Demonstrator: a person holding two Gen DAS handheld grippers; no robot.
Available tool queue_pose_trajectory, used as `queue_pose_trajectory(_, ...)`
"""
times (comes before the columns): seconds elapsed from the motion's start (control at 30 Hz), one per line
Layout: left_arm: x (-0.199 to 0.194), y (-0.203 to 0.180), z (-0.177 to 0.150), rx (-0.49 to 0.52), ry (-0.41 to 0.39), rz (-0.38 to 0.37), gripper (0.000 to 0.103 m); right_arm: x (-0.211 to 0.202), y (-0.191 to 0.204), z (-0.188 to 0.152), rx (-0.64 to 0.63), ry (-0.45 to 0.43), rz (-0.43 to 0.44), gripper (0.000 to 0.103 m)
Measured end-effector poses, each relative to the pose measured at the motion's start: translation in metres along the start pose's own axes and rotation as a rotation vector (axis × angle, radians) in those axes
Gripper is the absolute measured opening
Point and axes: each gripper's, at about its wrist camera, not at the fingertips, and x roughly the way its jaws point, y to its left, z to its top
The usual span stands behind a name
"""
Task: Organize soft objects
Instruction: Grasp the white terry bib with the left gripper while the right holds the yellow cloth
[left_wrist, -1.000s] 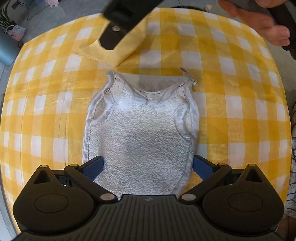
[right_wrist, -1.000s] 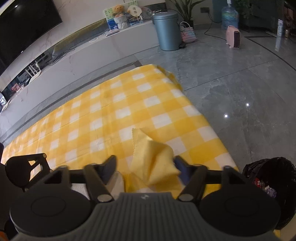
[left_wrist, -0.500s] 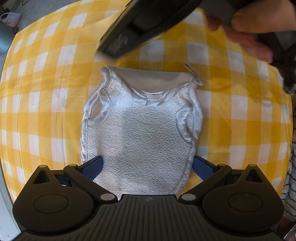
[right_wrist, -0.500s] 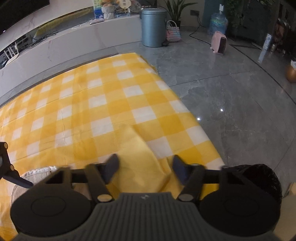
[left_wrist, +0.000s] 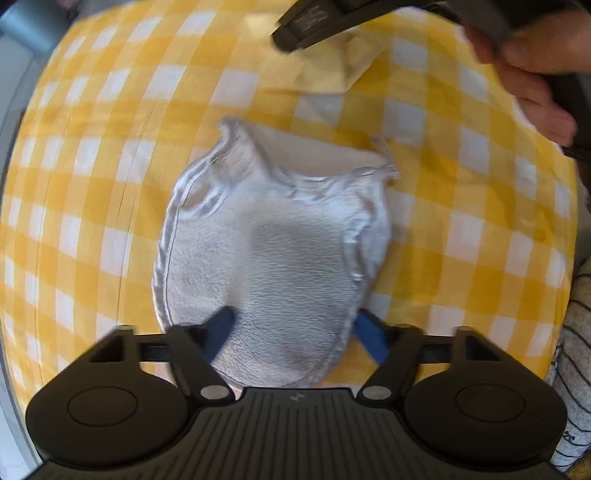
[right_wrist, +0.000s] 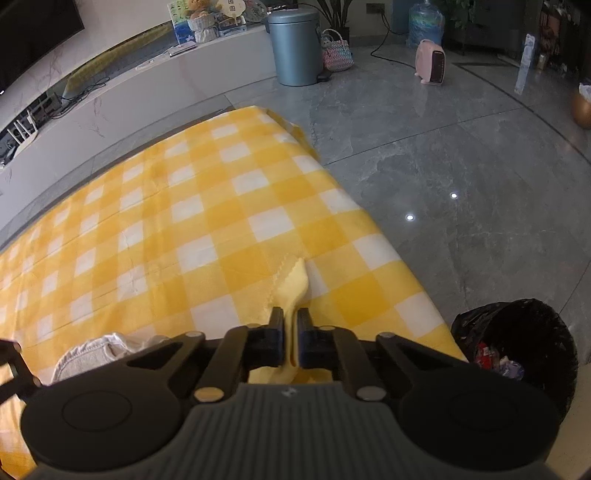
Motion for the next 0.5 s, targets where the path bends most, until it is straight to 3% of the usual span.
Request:
queue_pose_trajectory(0.03, -0.003, -0.004, -0.001, -0.016, -0.017, 0.015, 0.032, -0.002, 0.000, 0.000, -0.003, -0.002, 0.004, 0.002)
queue_pose_trajectory(0.07, -0.004, -0.006, -0.002, -0.056, -0.028, 0.057, 0.021, -0.005, -0.001, -0.001, -0.007, -0.008, 0.006, 0.002)
queue_pose_trajectory(0.13, -0.006, -0.006, -0.003, -0.123, -0.046, 0.072, 0.019, -0.013, 0.000, -0.002, -0.024, -0.017, 0.007, 0.002)
queue_pose_trajectory(0.4, -0.008, -0.016, -0.011, -0.139, -0.066, 0.099, 0.015, -0.060, -0.013, -0.007, -0.032, -0.103, 0.025, 0.002)
queue_pose_trajectory(0.5, -0.015, -0.008, -0.029, -0.217, -0.062, 0.103, 0.013, -0.067, -0.019, -0.008, -0.022, -0.117, 0.045, 0.002)
